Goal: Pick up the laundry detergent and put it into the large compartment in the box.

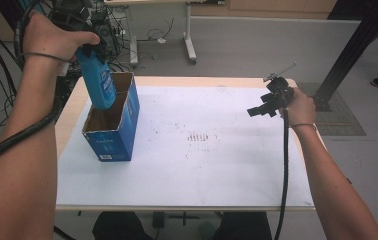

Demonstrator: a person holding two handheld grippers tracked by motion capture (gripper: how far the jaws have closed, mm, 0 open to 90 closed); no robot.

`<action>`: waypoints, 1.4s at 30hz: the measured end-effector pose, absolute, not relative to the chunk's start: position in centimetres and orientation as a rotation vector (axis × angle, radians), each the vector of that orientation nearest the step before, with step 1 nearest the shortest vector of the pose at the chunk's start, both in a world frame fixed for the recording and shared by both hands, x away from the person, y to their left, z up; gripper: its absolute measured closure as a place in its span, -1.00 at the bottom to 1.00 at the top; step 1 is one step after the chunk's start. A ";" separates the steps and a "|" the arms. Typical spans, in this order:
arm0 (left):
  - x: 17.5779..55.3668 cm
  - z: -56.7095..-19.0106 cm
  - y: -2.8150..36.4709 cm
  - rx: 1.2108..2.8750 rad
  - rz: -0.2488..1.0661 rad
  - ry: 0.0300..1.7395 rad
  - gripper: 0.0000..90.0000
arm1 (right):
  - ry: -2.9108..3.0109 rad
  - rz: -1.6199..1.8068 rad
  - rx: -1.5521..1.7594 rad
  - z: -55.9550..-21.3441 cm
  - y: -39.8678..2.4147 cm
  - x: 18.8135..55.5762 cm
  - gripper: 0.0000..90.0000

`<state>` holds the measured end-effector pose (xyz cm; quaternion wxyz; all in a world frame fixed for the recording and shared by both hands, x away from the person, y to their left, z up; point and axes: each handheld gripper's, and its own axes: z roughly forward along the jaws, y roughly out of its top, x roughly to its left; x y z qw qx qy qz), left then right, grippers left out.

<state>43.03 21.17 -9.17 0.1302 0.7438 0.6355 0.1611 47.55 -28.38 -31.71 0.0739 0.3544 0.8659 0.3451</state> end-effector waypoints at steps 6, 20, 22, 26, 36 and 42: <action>43.2 -10.2 21.5 2.170 0.446 1.861 -0.17 | 2.597 1.038 1.064 -31.7 -28.5 47.5 -0.91; 43.1 -12.9 22.2 2.200 0.405 1.881 -0.16 | 2.592 1.026 1.066 -31.6 -28.7 47.5 -0.91; 43.1 -13.2 22.2 2.199 0.402 1.883 -0.16 | 2.591 1.026 1.066 -31.6 -28.7 47.4 -0.91; 43.1 -14.0 22.2 2.198 0.390 1.880 -0.16 | 2.591 1.024 1.064 -31.5 -28.6 47.4 -0.91; 42.8 -15.8 22.2 2.187 0.400 1.883 -0.16 | 2.594 1.026 1.062 -31.5 -28.5 47.4 -0.91; 42.6 -16.9 22.3 2.179 0.400 1.888 -0.16 | 2.598 1.022 1.061 -31.6 -28.3 47.4 -0.91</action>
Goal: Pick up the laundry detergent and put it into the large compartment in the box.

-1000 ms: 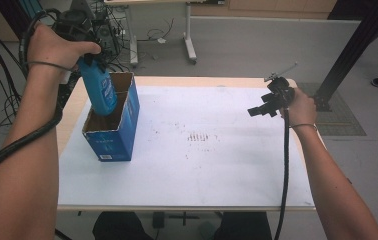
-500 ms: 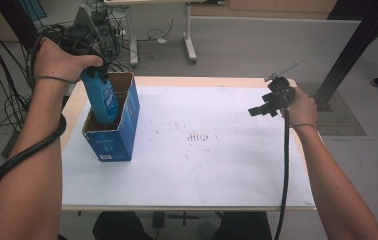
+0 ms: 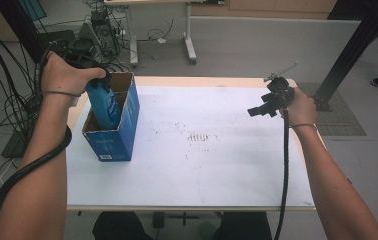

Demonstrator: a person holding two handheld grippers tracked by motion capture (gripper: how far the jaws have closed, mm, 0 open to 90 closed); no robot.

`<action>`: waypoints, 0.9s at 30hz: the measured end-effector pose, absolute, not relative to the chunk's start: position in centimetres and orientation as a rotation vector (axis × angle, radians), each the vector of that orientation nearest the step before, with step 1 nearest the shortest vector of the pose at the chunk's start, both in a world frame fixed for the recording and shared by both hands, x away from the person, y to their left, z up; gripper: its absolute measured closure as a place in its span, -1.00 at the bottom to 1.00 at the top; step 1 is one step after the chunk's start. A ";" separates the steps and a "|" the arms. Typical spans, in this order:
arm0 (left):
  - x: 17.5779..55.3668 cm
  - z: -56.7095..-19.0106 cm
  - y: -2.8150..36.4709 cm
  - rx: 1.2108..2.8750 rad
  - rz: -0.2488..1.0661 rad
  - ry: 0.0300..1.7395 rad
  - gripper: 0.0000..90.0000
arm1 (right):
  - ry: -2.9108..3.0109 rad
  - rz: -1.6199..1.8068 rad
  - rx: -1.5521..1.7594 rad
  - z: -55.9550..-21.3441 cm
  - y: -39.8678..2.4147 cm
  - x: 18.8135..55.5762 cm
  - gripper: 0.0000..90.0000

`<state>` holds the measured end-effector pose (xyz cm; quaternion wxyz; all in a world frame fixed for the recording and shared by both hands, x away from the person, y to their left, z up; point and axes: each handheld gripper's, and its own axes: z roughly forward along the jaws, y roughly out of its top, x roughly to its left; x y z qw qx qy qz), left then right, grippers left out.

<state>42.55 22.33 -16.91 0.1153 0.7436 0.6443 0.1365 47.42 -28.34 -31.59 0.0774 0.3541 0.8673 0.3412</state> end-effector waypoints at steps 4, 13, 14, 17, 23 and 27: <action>42.4 -17.6 22.3 2.182 0.398 1.886 -0.16 | 2.596 1.025 1.059 -31.6 -28.3 47.4 -0.91; 42.4 -19.0 22.4 2.191 0.379 1.898 -0.16 | 2.596 1.030 1.066 -31.6 -28.3 47.4 -0.91; 42.4 -19.1 22.4 2.196 0.379 1.896 -0.16 | 2.598 1.026 1.065 -31.6 -28.3 47.4 -0.91; 42.4 -19.6 22.3 2.189 0.378 1.899 -0.16 | 2.595 1.034 1.064 -31.6 -28.3 47.4 -0.91; 42.4 -20.5 22.3 2.199 0.362 1.904 -0.16 | 2.598 1.030 1.066 -31.7 -28.3 47.4 -0.91; 42.4 -21.0 22.4 2.198 0.365 1.905 -0.16 | 2.599 1.033 1.062 -31.7 -28.2 47.4 -0.91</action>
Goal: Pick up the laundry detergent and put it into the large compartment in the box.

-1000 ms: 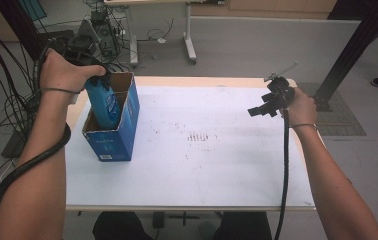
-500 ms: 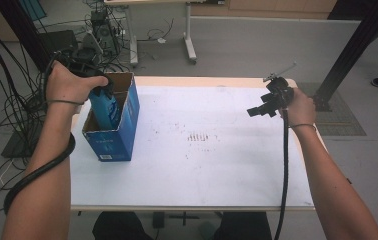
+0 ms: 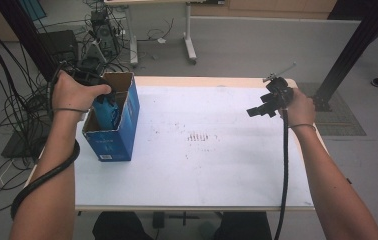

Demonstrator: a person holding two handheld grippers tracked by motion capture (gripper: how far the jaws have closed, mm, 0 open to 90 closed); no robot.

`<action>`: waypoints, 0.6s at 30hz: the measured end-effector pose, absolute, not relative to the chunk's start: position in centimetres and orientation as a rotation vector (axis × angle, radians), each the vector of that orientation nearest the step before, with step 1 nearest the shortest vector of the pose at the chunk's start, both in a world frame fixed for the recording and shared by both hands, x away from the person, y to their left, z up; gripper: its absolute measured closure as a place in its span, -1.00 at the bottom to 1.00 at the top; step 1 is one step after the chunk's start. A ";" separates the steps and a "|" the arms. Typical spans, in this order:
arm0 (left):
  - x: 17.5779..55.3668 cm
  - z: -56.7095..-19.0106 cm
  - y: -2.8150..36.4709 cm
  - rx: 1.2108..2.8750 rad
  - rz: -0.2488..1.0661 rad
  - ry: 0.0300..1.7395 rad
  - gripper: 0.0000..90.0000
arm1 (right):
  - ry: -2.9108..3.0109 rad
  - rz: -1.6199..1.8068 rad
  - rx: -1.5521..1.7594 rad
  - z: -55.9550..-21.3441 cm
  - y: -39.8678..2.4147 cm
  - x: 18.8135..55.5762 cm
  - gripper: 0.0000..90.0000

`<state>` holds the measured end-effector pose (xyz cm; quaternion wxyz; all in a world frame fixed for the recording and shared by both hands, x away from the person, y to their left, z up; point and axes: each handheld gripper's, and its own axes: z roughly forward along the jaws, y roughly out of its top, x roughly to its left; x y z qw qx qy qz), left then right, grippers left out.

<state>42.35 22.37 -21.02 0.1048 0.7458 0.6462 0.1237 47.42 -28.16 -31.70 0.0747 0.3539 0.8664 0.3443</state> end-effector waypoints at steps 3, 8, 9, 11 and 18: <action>42.3 -21.4 22.5 2.192 0.368 1.910 -0.16 | 2.599 1.031 1.063 -31.7 -28.2 47.4 -0.91; 42.2 -22.1 22.4 2.174 0.378 1.918 -0.16 | 2.600 1.030 1.068 -31.7 -28.1 47.4 -0.91; 42.2 -22.2 22.4 2.177 0.376 1.918 -0.16 | 2.602 1.026 1.068 -31.7 -28.1 47.4 -0.91; 42.2 -22.4 22.5 2.187 0.368 1.920 -0.16 | 2.601 1.029 1.065 -31.7 -28.1 47.4 -0.91; 42.2 -23.7 22.5 2.171 0.363 1.924 -0.16 | 2.603 1.028 1.066 -31.7 -28.0 47.4 -0.91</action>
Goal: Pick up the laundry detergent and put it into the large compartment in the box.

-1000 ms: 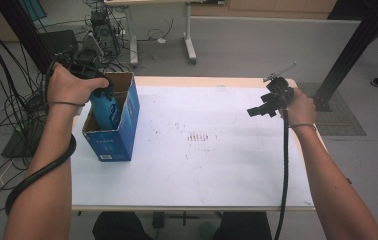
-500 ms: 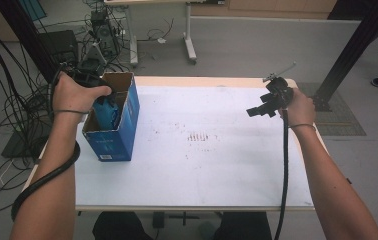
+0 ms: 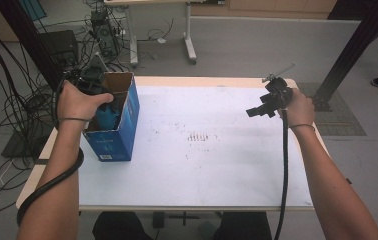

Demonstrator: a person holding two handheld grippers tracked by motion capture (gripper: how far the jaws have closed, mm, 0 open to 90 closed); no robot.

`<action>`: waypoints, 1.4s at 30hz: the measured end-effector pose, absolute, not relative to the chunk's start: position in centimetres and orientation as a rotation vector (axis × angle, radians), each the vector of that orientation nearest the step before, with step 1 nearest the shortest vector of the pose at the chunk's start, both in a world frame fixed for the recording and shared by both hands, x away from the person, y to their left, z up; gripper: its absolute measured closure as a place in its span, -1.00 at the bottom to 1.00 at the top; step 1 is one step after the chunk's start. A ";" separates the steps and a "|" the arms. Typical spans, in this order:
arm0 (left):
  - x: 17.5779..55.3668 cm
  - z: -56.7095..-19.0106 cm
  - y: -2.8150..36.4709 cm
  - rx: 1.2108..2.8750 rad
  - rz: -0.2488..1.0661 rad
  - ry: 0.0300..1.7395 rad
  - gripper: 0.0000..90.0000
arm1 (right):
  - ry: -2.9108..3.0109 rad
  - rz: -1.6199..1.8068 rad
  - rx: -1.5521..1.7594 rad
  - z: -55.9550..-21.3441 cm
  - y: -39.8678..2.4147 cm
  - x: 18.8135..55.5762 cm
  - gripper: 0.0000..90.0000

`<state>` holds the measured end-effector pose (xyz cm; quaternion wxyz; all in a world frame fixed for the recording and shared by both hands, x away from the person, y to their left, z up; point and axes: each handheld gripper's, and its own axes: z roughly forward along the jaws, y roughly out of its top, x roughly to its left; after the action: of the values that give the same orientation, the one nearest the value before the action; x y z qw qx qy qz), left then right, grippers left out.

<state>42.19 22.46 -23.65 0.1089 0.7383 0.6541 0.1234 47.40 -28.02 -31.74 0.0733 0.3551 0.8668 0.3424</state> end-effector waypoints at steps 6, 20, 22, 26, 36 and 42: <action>42.2 -24.2 22.6 2.174 0.363 1.932 -0.16 | 2.605 1.014 1.064 -31.7 -28.0 47.4 -0.91; 42.3 -25.9 22.4 2.189 0.343 1.938 -0.16 | 2.604 1.021 1.062 -31.8 -28.0 47.5 -0.91; 42.3 -25.9 22.4 2.192 0.342 1.938 -0.16 | 2.604 1.020 1.065 -31.8 -28.1 47.5 -0.91; 42.3 -26.3 22.4 2.187 0.331 1.945 -0.16 | 2.600 1.027 1.068 -31.7 -28.2 47.4 -0.91; 42.2 -26.6 22.6 2.186 0.327 1.949 -0.17 | 2.594 1.035 1.071 -31.8 -28.4 47.4 -0.91; 42.2 -26.6 22.5 2.184 0.329 1.951 -0.17 | 2.593 1.040 1.070 -31.7 -28.4 47.3 -0.91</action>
<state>42.20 22.54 -26.64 0.0971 0.7377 0.6588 0.1111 47.30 -28.42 -31.71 0.0751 0.3566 0.8644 0.3466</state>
